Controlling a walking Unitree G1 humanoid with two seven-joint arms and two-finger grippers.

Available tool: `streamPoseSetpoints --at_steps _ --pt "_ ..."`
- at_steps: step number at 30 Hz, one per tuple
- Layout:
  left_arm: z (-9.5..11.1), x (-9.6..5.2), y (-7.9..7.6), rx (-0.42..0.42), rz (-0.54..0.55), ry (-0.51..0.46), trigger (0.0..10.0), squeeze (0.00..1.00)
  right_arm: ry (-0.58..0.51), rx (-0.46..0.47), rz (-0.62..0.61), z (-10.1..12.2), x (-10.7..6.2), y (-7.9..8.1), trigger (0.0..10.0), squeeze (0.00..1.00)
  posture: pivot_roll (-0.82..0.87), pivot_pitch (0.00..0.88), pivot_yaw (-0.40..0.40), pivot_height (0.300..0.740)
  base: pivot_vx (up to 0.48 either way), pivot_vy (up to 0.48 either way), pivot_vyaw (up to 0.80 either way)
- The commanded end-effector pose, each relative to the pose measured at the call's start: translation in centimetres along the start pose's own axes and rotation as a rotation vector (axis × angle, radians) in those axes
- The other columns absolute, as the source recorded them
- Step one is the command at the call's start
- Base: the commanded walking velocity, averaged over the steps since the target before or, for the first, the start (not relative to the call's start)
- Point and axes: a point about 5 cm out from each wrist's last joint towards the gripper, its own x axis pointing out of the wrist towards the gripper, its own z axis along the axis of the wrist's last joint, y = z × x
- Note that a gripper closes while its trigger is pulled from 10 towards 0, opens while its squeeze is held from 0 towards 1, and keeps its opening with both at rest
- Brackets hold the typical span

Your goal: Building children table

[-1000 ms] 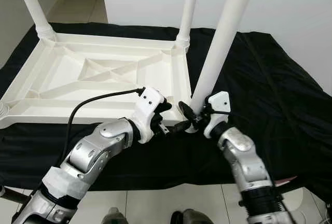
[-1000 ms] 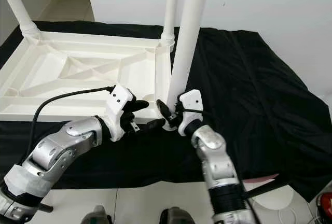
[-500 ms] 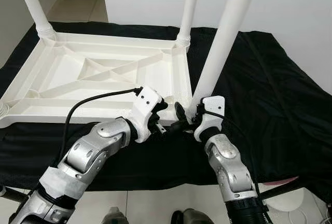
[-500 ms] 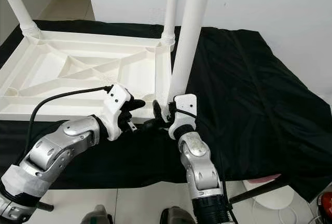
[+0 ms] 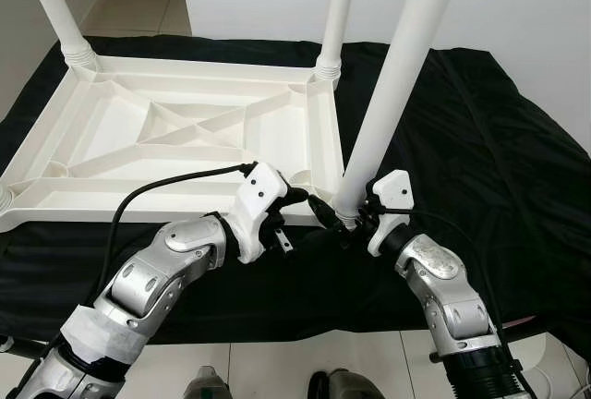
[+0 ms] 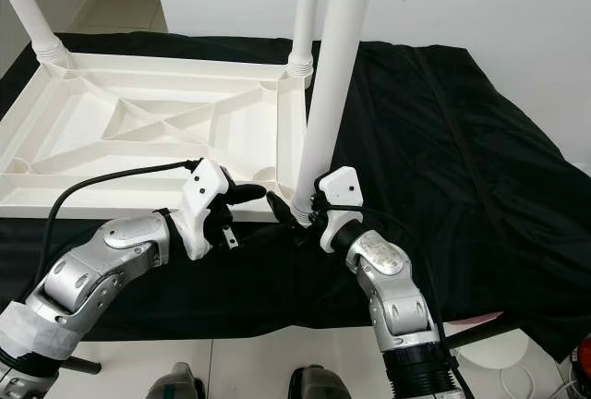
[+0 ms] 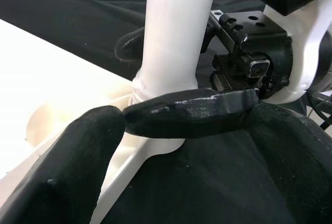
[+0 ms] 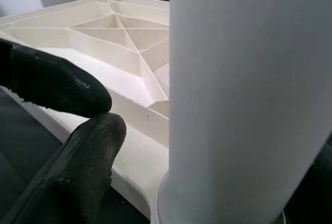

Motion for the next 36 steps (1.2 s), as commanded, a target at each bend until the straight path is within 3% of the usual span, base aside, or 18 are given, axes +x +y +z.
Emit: streamPoseSetpoints --at_steps 1,2,3,7,8,9,10,16,20,23,29,31,36 --pt "0.0 -0.1 -0.6 0.004 -0.078 0.009 10.0 0.0 0.001 0.006 0.046 -0.2 0.2 -0.2 10.0 0.0 0.09 0.071 -0.003 0.74 0.0 0.0 0.0" --pt "-0.1 -0.1 -0.7 0.005 -0.092 0.013 10.0 0.0 0.006 -0.002 0.075 -0.2 0.4 -0.5 10.0 0.0 0.09 0.071 0.0 0.74 0.0 0.0 0.0" --pt "-0.1 -0.2 -0.8 0.008 -0.103 0.018 10.0 0.0 0.014 -0.004 0.103 -0.3 0.6 -0.8 9.2 0.0 0.09 0.072 0.001 0.74 0.0 0.0 0.0" --pt "-0.2 -0.3 -0.8 0.011 -0.108 0.02 10.0 0.0 0.019 -0.004 0.119 -0.3 0.7 -0.9 9.2 0.0 0.09 0.072 0.001 0.74 0.0 0.0 0.0" --pt "-0.2 -0.3 -0.8 0.016 -0.11 0.024 10.0 0.0 0.028 -0.008 0.128 -0.5 0.8 -1.0 1.4 0.0 0.1 0.072 0.001 0.74 0.0 0.0 0.0" --pt "-0.2 -0.3 -0.8 0.016 -0.11 0.024 10.0 0.0 0.028 -0.008 0.128 -0.5 0.8 -1.0 1.4 0.0 0.1 0.072 0.001 0.74 0.0 0.0 0.0" --pt "-0.2 -0.4 -0.7 0.029 -0.1 0.026 10.0 0.0 0.035 0.021 0.134 -0.6 0.7 -1.1 0.0 0.0 0.1 0.072 -0.002 0.74 0.0 0.0 0.0" --pt "-0.2 -0.7 -0.2 0.035 -0.071 0.027 10.0 0.0 0.033 0.055 0.133 -0.9 0.3 -1.1 0.0 0.0 0.1 0.074 -0.007 0.74 0.0 0.0 0.0" --pt "-0.2 -0.7 0.0 0.042 -0.057 0.028 10.0 0.0 0.04 0.066 0.063 -1.0 0.2 -1.2 0.0 0.0 0.1 0.077 -0.015 0.74 0.0 0.0 0.0" --pt "-0.4 -0.7 0.1 0.041 -0.045 0.028 10.0 0.0 0.067 0.051 -0.066 -1.2 0.1 -1.2 0.0 0.0 0.09 0.077 -0.019 0.74 0.0 0.0 0.0" --pt "-0.4 -0.6 0.1 0.041 -0.044 0.026 10.0 0.0 0.078 0.066 -0.167 -1.2 0.1 -1.1 0.0 0.0 0.09 0.077 -0.019 0.74 0.0 0.0 0.0" --pt "-0.3 -0.6 0.2 0.04 -0.042 0.025 10.0 0.0 0.078 0.111 -0.285 -1.1 0.4 -0.5 0.0 0.0 0.09 0.075 -0.021 0.74 0.0 0.0 0.0" --pt "-0.3 -0.7 0.2 0.042 -0.044 0.027 10.0 0.0 0.061 0.144 -0.368 -0.9 0.9 1.1 0.0 0.0 0.09 0.075 -0.019 0.74 0.0 0.0 0.0"
